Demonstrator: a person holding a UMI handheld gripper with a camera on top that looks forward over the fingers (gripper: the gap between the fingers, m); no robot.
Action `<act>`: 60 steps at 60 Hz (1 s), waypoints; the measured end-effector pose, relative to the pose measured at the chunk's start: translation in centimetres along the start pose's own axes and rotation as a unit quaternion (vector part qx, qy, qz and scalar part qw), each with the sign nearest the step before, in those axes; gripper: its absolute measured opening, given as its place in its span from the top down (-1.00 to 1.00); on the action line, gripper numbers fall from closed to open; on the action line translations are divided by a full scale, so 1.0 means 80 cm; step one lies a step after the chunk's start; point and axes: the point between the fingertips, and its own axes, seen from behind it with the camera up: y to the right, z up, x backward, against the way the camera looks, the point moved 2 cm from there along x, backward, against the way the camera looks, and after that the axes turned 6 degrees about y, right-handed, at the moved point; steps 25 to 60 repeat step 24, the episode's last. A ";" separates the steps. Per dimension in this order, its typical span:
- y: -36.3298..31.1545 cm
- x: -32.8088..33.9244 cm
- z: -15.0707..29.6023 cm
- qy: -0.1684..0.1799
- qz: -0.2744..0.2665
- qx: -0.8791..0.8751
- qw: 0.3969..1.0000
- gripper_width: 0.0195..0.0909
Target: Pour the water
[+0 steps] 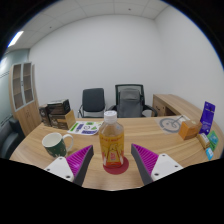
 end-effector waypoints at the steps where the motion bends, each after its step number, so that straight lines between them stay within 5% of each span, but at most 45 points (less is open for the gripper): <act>1: -0.002 0.009 0.002 -0.001 -0.001 0.001 1.000 -0.81; 24: -0.112 0.247 0.074 -0.007 -0.004 0.029 1.000 -0.80; 60: -0.112 0.247 0.074 -0.007 -0.004 0.029 1.000 -0.80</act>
